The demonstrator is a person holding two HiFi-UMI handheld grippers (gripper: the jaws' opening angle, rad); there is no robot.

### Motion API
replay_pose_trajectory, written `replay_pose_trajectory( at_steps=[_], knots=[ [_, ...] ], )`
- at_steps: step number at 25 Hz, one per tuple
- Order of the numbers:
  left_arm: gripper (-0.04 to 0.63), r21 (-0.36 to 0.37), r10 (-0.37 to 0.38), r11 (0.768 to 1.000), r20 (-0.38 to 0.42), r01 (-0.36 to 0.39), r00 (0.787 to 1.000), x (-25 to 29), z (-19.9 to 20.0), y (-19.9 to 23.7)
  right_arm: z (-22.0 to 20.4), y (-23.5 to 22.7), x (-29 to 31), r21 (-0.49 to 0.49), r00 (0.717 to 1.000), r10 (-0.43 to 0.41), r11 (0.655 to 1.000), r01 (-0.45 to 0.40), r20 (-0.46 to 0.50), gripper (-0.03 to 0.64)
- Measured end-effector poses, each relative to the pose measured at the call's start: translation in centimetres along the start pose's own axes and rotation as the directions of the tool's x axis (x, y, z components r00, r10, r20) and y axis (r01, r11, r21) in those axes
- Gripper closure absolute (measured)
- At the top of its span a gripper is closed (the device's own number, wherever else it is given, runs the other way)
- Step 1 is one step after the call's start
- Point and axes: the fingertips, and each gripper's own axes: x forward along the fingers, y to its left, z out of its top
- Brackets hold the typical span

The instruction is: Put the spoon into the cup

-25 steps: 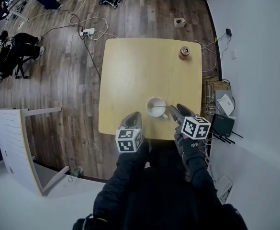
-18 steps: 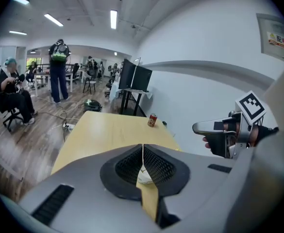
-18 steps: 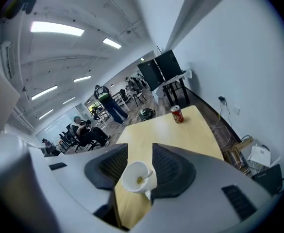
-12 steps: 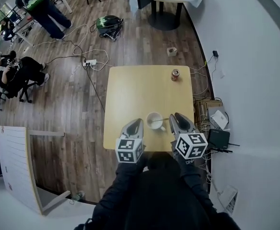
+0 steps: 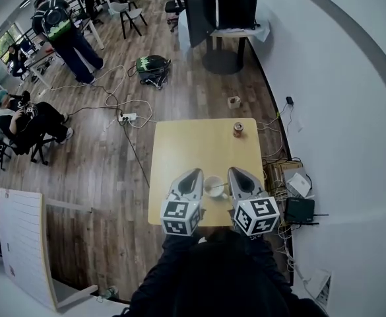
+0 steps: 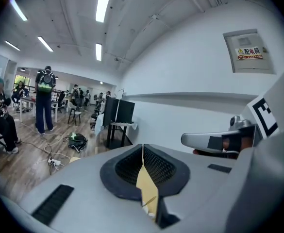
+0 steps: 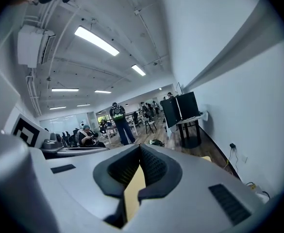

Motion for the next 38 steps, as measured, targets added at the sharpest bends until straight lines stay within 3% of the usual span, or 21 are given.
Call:
replay_pose_trajectory(
  at_steps=[12,38],
  knots=[
    [0.56,0.054,-0.014,0.998,0.07,0.01,0.997,0.9,4.0,-0.3,2.8,1.1,1.1,-0.08,0.999,0.02,0.997,-0.017,0.04,0.595],
    [0.56,0.106,-0.071,0.992,0.04,0.066,0.997,5.9,3.8,-4.6,3.9,-3.8,0.0,-0.121,0.997,-0.038,0.992,0.045,0.065,0.595]
  ],
)
